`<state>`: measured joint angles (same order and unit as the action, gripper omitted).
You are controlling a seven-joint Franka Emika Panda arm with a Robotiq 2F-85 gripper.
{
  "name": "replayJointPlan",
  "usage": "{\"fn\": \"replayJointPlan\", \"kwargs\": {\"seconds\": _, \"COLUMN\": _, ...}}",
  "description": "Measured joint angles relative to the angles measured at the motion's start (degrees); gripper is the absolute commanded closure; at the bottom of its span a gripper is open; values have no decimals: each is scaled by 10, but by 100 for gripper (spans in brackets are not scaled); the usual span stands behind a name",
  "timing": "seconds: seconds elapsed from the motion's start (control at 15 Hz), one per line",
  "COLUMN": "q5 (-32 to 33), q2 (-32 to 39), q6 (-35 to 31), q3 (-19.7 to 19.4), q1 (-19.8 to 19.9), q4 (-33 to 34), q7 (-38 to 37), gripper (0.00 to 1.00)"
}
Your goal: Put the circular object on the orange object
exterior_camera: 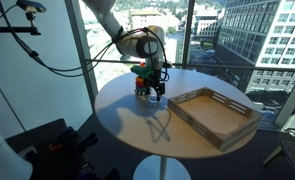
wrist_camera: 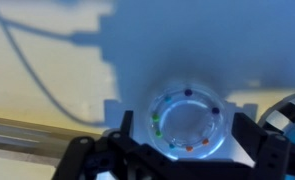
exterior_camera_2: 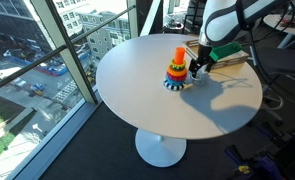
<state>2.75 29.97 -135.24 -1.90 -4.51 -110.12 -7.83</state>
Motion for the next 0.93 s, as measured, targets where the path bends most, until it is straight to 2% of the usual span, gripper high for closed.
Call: {"fn": "replayJointPlan", "kwargs": {"seconds": 0.93, "q5": 0, "q2": 36, "q6": -1, "q3": 0, "q1": 0, "q4": 37, "q7": -11, "gripper": 0}}
